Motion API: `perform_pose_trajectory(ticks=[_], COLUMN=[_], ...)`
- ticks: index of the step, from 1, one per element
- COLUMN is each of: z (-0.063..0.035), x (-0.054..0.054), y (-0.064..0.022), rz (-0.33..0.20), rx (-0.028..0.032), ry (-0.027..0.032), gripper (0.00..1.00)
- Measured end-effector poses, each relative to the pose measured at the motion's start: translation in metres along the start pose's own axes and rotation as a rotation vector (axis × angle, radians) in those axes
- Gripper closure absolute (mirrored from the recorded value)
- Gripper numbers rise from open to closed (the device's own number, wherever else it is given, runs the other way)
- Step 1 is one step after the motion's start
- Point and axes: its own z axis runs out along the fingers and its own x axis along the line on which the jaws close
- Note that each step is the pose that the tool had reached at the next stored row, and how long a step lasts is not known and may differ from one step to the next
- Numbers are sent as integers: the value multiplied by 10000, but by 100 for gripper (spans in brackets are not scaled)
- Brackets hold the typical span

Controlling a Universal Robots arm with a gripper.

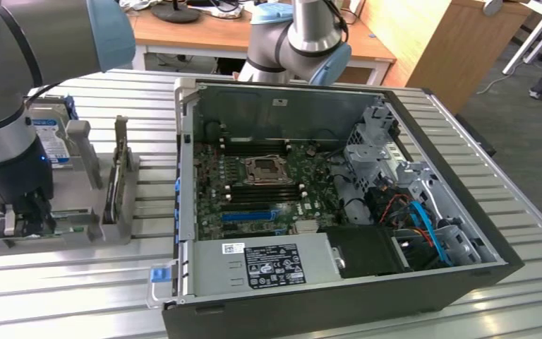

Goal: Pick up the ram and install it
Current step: 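Pick up the ram and move it above insertion slot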

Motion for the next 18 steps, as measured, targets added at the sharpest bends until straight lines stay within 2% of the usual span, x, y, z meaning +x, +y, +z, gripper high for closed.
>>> perform_pose_trajectory(ticks=[10,18], z=[-147,-317], x=[-3,-6], y=[6,13], rz=[0,0], rx=[0,-1], ry=[-1,0], gripper=[88,88])
